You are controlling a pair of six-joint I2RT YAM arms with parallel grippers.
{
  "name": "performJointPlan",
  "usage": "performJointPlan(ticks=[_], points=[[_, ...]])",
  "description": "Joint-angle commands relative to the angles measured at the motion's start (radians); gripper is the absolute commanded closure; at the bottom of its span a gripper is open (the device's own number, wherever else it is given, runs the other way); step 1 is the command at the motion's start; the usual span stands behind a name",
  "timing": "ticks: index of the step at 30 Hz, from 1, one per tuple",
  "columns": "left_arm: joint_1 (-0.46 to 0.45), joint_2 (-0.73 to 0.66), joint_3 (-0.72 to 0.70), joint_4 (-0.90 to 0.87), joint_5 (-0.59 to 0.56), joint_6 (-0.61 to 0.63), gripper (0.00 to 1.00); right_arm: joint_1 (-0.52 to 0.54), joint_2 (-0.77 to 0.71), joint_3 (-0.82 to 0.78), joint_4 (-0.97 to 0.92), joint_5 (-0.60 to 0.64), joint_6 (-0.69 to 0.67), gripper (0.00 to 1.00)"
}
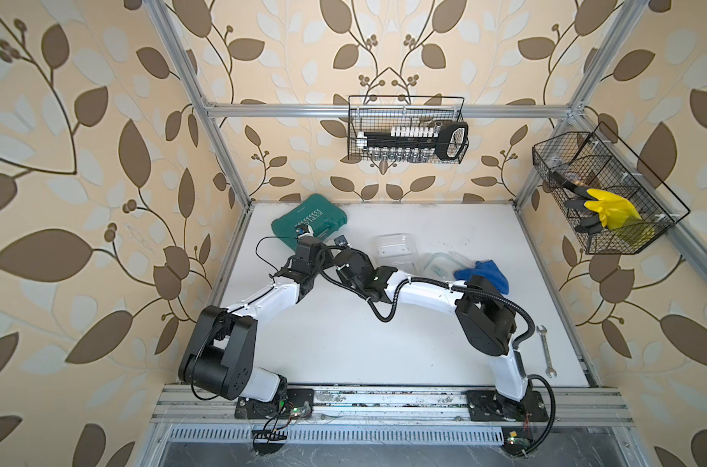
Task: Wipe the insides of the lunch boxes
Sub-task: Open the fastener of the lunch box.
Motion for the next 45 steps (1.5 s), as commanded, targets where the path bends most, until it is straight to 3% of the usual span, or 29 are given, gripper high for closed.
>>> performJointPlan(ticks=[1, 17, 22, 29, 35, 45], points=[[-0.088, 0.091, -0.070, -0.262, 0.131, 0.108, 1.00, 0.015, 0.168, -0.146, -0.383, -0.353, 0.020, 0.93], [-0.059, 0.209, -0.101, -0.042, 0.355, -0.028, 1.00, 0.013, 0.160, -0.111, -0.352, -0.440, 0.110, 0.93], [-0.053, 0.185, -0.127, -0.081, 0.296, 0.006, 1.00, 0.016, 0.169, -0.140, -0.354, -0.434, 0.110, 0.93], [-0.032, 0.183, -0.156, -0.053, 0.318, -0.042, 0.98, 0.018, 0.149, -0.182, -0.329, -0.430, 0.150, 0.93], [-0.031, 0.165, -0.190, -0.037, 0.284, -0.078, 0.94, 0.013, 0.061, -0.229, -0.313, -0.400, 0.187, 0.86], [-0.017, 0.022, -0.267, -0.051, 0.207, -0.137, 0.83, 0.000, -0.028, -0.286, -0.271, -0.350, 0.245, 0.75]])
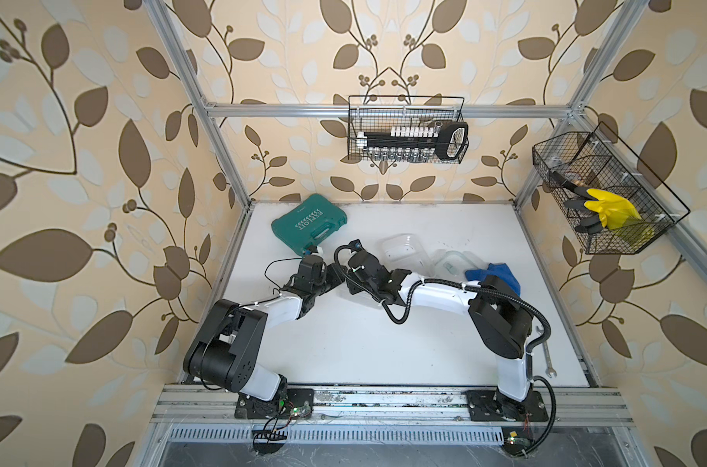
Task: Wipe the insides of the lunch boxes
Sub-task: Open the fastener of the lunch box.
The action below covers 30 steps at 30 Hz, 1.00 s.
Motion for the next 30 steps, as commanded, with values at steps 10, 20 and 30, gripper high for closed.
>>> performJointPlan(ticks=[10, 20, 30], points=[[0.036, -0.054, -0.120, -0.168, -0.085, -0.048, 0.62, 0.079, 0.134, -0.064, -0.337, -0.113, 0.047, 0.75], [0.096, 0.033, -0.175, 0.014, 0.029, -0.176, 0.57, 0.093, 0.122, -0.043, -0.339, -0.054, 0.104, 0.75], [0.116, 0.087, -0.226, 0.201, 0.060, -0.276, 0.65, 0.114, 0.079, -0.097, -0.397, -0.003, 0.141, 0.77]])
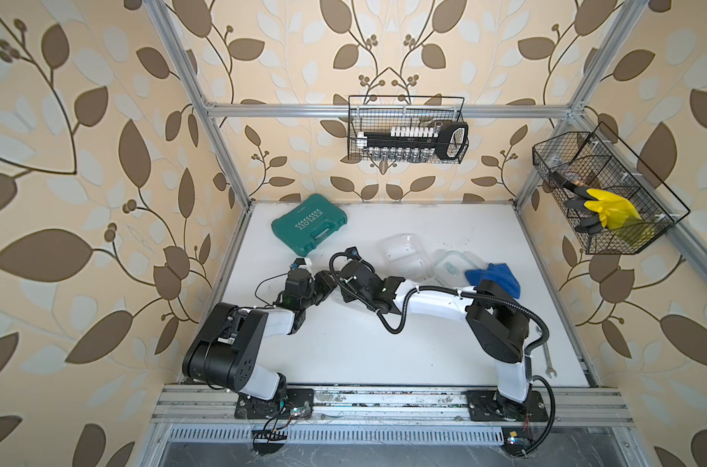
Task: Wipe the insides of the lunch boxes
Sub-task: Open the fastener of the lunch box.
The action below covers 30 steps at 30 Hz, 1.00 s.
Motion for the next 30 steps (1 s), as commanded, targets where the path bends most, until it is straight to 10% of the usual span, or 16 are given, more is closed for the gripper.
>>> performJointPlan(ticks=[1, 6, 12, 30], points=[[0.015, 0.065, -0.030, -0.149, -0.082, -0.051, 0.64, 0.044, 0.081, -0.097, -0.364, -0.074, 0.028, 0.77], [0.014, 0.083, -0.041, -0.092, -0.073, -0.107, 0.63, 0.068, 0.127, -0.084, -0.389, -0.057, 0.034, 0.81], [0.015, 0.112, -0.066, 0.005, -0.075, -0.131, 0.98, 0.084, 0.133, -0.140, -0.373, -0.047, 0.073, 0.86], [0.015, -0.264, 0.046, -0.640, -0.375, 0.301, 1.00, 0.094, 0.196, -0.188, -0.359, -0.086, 0.052, 0.97]])
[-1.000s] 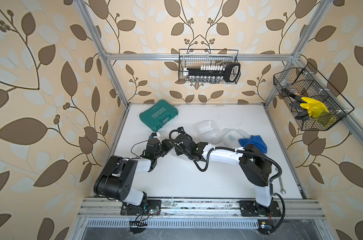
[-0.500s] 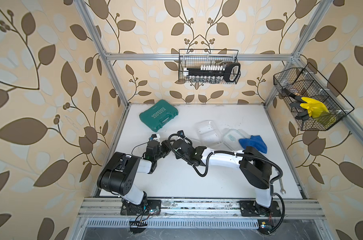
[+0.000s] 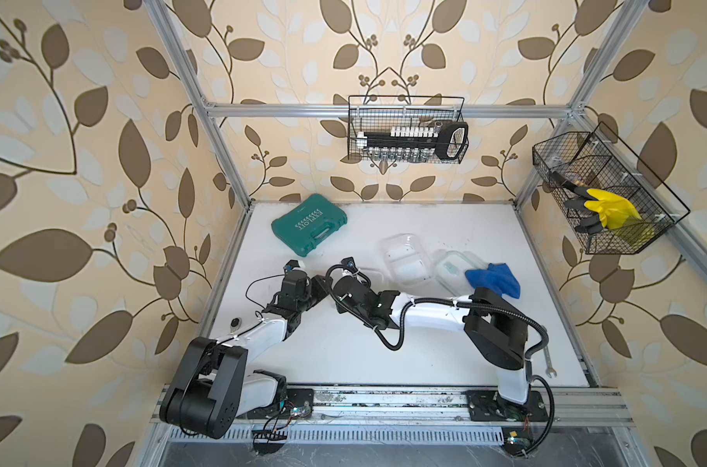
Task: Wipe the insides of the lunch boxes
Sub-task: Open the fastener of the lunch box.
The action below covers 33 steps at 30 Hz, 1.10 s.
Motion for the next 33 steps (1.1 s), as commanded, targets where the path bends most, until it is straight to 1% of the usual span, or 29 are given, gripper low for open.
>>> performJointPlan(ticks=[1, 9, 12, 15, 16, 18, 20, 21, 23, 25, 26, 29, 31, 33], points=[[0.022, 0.008, 0.025, -0.204, -0.201, 0.098, 1.00, 0.012, 0.177, -0.132, -0.441, -0.193, -0.020, 0.97], [0.021, -0.003, 0.019, -0.198, -0.202, 0.090, 1.00, 0.013, 0.181, -0.114, -0.430, -0.217, -0.024, 0.97], [0.022, -0.025, 0.036, -0.224, -0.200, 0.079, 1.00, 0.011, 0.169, -0.094, -0.425, -0.216, -0.024, 0.96], [0.022, -0.052, 0.066, -0.278, -0.207, 0.071, 0.89, -0.002, 0.138, -0.079, -0.410, -0.234, -0.014, 0.92], [0.024, -0.066, 0.078, -0.306, -0.218, 0.059, 0.81, -0.010, 0.112, -0.080, -0.398, -0.242, -0.003, 0.84], [0.024, -0.099, 0.085, -0.335, -0.220, 0.054, 0.70, -0.022, 0.043, -0.103, -0.342, -0.274, 0.011, 0.70], [0.027, -0.139, 0.090, -0.341, -0.214, 0.050, 0.58, -0.029, -0.037, -0.123, -0.294, -0.297, 0.021, 0.62], [0.028, -0.158, 0.099, -0.351, -0.219, 0.049, 0.51, -0.031, -0.074, -0.126, -0.282, -0.301, 0.022, 0.58], [0.031, -0.177, 0.135, -0.382, -0.233, 0.058, 0.31, -0.032, -0.144, -0.124, -0.274, -0.299, 0.020, 0.53], [0.032, -0.170, 0.199, -0.421, -0.242, 0.094, 0.07, -0.033, -0.214, -0.133, -0.267, -0.290, 0.021, 0.49], [0.032, -0.159, 0.233, -0.437, -0.246, 0.114, 0.01, -0.035, -0.243, -0.140, -0.262, -0.289, 0.023, 0.47], [0.031, -0.093, 0.329, -0.433, -0.219, 0.199, 0.01, -0.037, -0.331, -0.177, -0.255, -0.277, 0.035, 0.45], [0.032, -0.015, 0.387, -0.410, -0.138, 0.253, 0.01, -0.049, -0.388, -0.223, -0.252, -0.269, 0.054, 0.44], [0.033, 0.078, 0.456, -0.435, -0.054, 0.266, 0.01, -0.075, -0.436, -0.274, -0.253, -0.278, 0.083, 0.43]])
